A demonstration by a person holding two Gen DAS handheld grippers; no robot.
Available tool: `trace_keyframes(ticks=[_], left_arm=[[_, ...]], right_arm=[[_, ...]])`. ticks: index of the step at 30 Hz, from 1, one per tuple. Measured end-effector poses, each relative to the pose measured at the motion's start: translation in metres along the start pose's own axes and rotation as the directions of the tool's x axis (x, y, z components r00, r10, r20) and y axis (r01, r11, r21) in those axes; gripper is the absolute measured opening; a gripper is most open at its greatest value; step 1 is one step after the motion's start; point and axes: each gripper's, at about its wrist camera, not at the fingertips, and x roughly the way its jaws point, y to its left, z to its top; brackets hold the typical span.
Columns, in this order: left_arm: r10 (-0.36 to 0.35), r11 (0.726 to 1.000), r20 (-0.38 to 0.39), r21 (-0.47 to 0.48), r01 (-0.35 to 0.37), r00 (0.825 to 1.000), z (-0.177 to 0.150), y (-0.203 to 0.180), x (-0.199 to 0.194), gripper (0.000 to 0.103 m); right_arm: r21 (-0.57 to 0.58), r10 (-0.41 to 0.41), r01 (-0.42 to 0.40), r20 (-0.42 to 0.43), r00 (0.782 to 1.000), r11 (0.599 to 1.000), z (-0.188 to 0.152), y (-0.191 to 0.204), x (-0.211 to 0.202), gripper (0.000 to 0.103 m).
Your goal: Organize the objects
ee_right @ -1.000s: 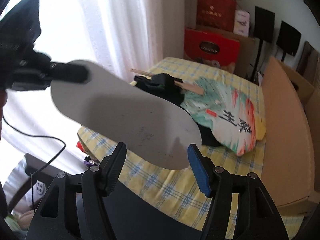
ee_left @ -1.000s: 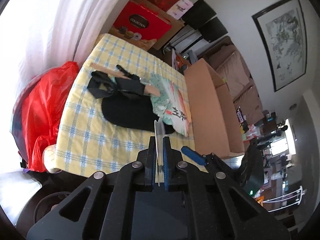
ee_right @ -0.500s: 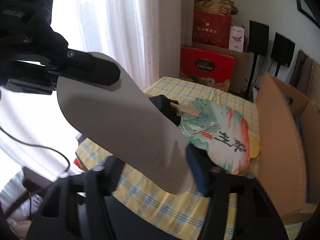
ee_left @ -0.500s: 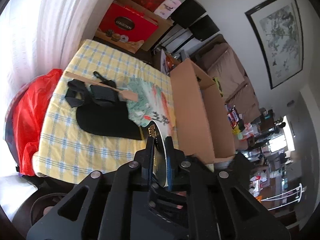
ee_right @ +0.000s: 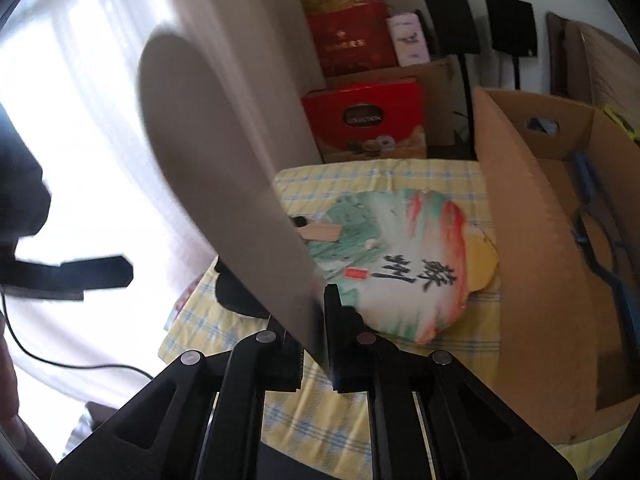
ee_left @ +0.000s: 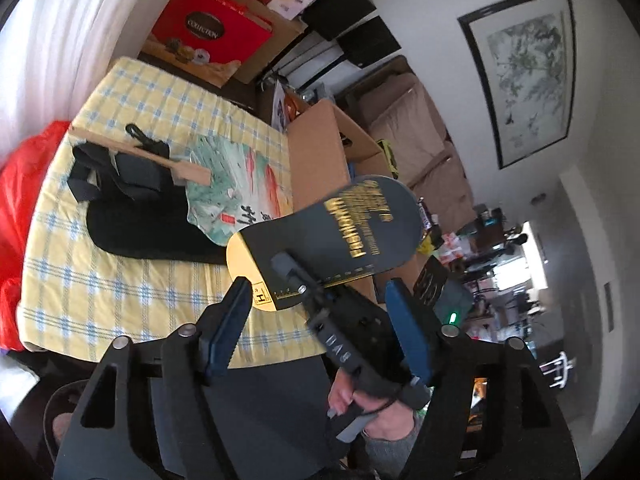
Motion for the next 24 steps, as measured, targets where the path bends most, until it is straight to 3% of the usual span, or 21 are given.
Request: trace_keyframes(ticks=[3,9,14,24], left_arm=[[0.055,0.999,-0.019,0.003,-0.054,0.998,-0.003,0.010,0.011,0.072],[0.071,0.992,-0.062,-0.095,-0.077,0.996,-0.011,0.061,0.056,0.072],[0.108,0.990,-0.124,-0.072,-0.117,0.986,-0.027,0.078,0.095,0.072],[-0.028,0.995,-0.136,-0.103,0.013,0.990,-0.034,0.077,0.115,0.076]], right_arm=[[0.067,0.013,-0.013,0.001,1.000,0.998,0.001,-0.017,-0.003,0.006],[0.181,0.055,-0.058,0.020,0.998,0.982,0.005,-0.039,-0.011,0.004],[0.233,0.076,-0.077,0.014,0.997,0.970,0.004,-0.049,-0.014,0.004],[0.401,0.235,-0.224,0.021,0.972,0.888,0.006,-0.065,-0.029,0.003]])
